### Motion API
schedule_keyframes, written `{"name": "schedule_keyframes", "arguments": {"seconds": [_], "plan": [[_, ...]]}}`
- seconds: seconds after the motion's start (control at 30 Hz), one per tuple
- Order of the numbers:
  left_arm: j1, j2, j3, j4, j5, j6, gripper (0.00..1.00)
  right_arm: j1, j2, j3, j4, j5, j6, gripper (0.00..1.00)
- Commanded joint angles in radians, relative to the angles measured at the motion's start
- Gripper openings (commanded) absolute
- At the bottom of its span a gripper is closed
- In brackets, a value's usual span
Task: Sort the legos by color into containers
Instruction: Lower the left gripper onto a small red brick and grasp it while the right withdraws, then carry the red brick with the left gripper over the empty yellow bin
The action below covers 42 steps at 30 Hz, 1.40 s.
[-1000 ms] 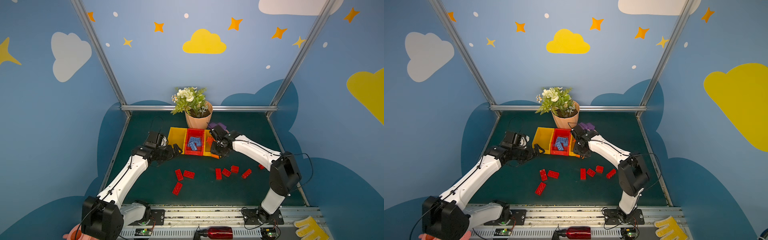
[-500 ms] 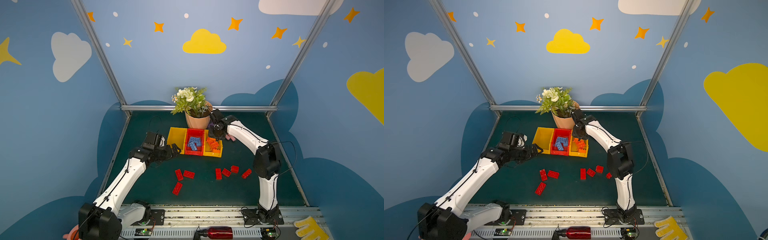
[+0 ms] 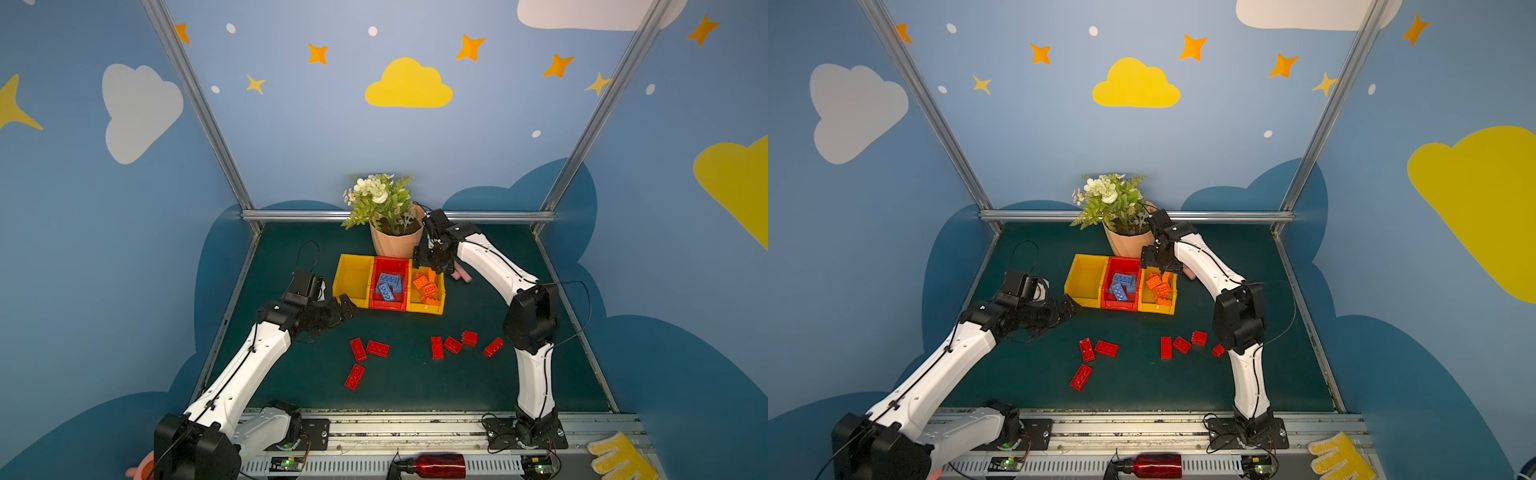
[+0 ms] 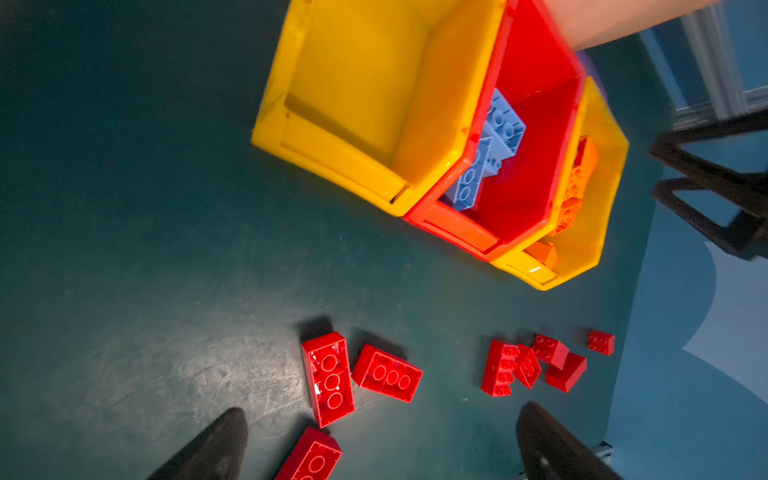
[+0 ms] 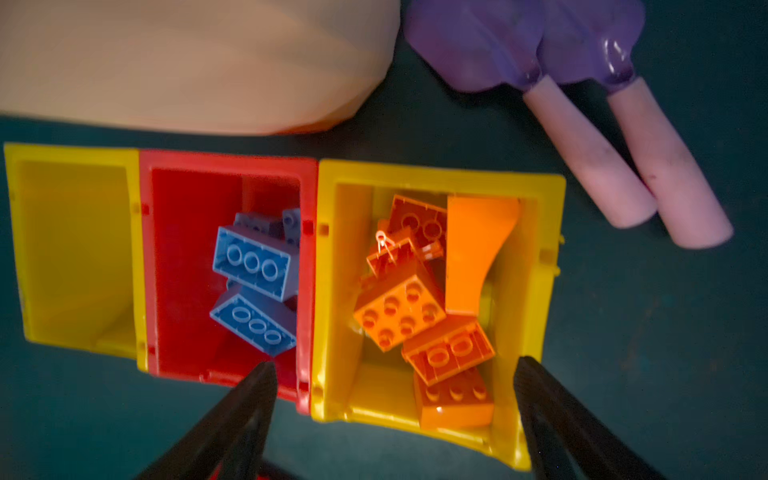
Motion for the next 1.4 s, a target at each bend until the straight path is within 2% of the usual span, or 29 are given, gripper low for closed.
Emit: {"name": "schedule_keyframes", "arguments": {"seconds": [0.0,0.27,0.4,0.53,0.77,1.03,1.17,1.37], "plan": [[-0.032,-0.057,-0.051,-0.05,-0.051,-0.091,1.0,0.011,-0.142,-0.085,-0.051,-0.041,-0.035,0.89],[-0.25,-0.16,-0.23,0.001,-0.19,-0.345,1.0,0.033,-0.382,-0.278,-0.125,-0.05,-0.056,0.92],[-0.342,-0.113,-0.264,0.028,-0.28,-0.436,0.98,0.039,-0.497,-0.372,-0.13,-0.049,-0.047,0.92],[-0.407,-0.015,-0.193,-0.011,-0.409,-0.455,0.97,0.041,-0.618,-0.47,-0.122,-0.047,-0.023,0.92],[-0.417,0.128,-0.12,0.014,-0.514,-0.471,0.93,0.041,-0.808,-0.628,-0.106,-0.017,0.019,0.92],[-0.418,0.319,-0.053,0.033,-0.468,-0.435,0.91,0.034,-0.988,-0.746,-0.113,0.034,0.07,0.92],[-0.42,0.371,-0.039,0.051,-0.472,-0.423,0.9,0.034,-1.038,-0.777,-0.131,0.029,0.088,0.92],[-0.423,0.435,-0.03,0.052,-0.448,-0.419,0.81,0.033,-1.086,-0.785,-0.165,0.046,0.095,0.92]]}}
